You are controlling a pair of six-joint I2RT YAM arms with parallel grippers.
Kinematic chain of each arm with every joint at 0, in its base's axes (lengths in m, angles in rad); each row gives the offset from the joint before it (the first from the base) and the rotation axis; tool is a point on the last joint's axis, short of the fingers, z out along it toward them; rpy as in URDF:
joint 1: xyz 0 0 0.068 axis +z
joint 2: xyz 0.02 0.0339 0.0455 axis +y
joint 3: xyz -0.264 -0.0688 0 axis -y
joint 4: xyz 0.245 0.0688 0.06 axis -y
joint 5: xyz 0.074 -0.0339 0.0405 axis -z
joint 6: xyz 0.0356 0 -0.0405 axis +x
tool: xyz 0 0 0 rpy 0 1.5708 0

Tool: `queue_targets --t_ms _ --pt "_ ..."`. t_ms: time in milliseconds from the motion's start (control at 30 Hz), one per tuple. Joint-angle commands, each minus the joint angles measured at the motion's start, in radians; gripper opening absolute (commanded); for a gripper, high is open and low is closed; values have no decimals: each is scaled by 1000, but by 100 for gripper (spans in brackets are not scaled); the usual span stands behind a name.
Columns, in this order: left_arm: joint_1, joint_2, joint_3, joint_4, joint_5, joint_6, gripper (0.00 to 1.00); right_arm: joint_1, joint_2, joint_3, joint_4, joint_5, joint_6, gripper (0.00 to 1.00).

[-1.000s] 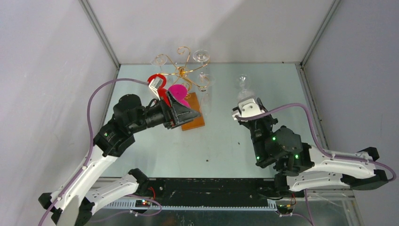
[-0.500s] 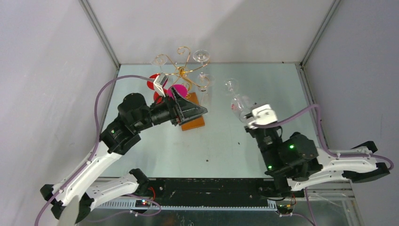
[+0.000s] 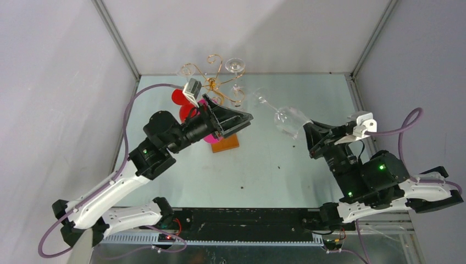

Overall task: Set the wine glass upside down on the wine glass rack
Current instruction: Turn the wine glass upside down at the wine rack.

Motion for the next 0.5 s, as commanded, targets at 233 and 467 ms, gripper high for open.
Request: queue_targets --t_ms 233,467 --pt "-64 49 31 232 -161 -69 77 -4 89 12 358 -159 -116 0" --pt "-89 84 -4 356 -233 -153 67 -4 124 12 482 -204 -222 0"
